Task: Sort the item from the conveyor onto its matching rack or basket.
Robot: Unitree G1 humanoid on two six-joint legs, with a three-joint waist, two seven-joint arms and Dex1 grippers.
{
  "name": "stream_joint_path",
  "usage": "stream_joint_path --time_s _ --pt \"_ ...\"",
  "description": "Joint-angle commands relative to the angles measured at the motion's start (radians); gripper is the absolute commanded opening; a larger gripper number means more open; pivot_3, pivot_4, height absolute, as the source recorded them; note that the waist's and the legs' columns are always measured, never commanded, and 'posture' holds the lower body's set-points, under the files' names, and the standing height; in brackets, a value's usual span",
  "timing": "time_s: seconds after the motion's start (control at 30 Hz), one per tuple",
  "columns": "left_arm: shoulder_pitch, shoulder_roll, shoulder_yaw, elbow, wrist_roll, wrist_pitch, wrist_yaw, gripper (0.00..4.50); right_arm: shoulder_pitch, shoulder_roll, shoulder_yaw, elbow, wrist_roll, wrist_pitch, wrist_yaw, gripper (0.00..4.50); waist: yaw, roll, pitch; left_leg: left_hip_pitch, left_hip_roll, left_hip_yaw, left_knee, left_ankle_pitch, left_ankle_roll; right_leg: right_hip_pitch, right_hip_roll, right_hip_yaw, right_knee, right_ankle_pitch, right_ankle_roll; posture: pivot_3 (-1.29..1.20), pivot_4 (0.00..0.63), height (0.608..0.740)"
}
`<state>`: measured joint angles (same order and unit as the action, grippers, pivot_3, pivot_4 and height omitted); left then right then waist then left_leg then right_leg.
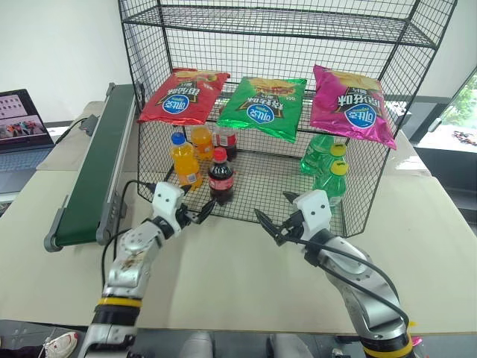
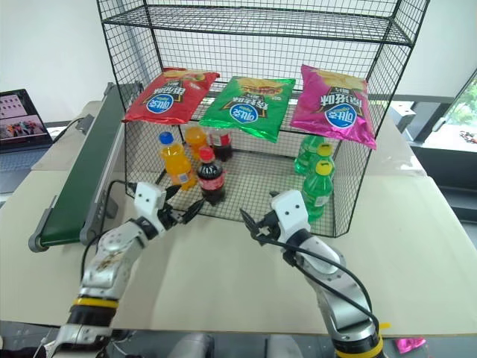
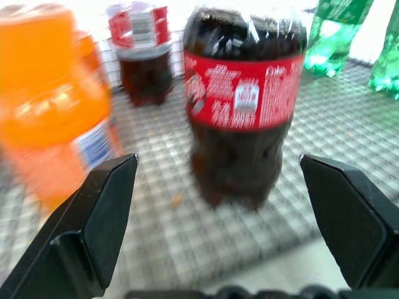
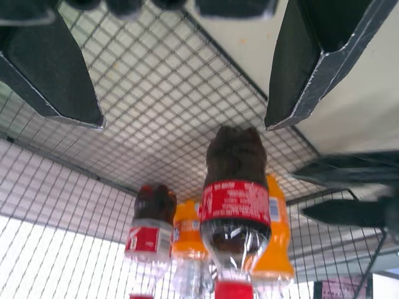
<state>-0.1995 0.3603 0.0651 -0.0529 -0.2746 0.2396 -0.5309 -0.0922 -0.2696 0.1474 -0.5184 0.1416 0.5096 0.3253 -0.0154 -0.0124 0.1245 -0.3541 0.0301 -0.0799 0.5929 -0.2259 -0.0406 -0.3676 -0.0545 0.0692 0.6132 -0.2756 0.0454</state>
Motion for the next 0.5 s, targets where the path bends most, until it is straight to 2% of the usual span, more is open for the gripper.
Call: stream_joint_path --time_s 0.03,0.27,0.5 --pt "0.075 0.006 0.035 -0.128 0.009 0.041 0.066 4.40 0.038 0.013 -0.009 0.018 0.006 -0.071 0.004 4.50 0.000 0.000 0.000 0.000 0.000 0.000 0.000 0.000 0.000 0.000 0.000 0.000 0.000 0.000 0.000 0.00 0.150 0.738" --pt "0.239 -0.046 0.007 -0.173 0.076 0.014 0.158 4.40 0.114 0.042 -0.017 0.158 -0.040 -0.218 -0.034 4.50 0.000 0.001 -0.001 0.000 0.000 0.000 0.000 0.000 0.000 0.000 0.000 0.000 -0.001 0.000 0.000 0.00 0.150 0.738" --pt "0.261 -0.036 0.006 -0.178 0.090 0.006 0.151 4.40 0.109 0.043 -0.012 0.196 -0.048 -0.265 -0.018 4.50 0.000 0.001 -0.001 0.001 0.000 0.000 0.000 0.000 0.000 0.000 0.000 0.000 -0.001 -0.003 0.004 0.00 0.150 0.738"
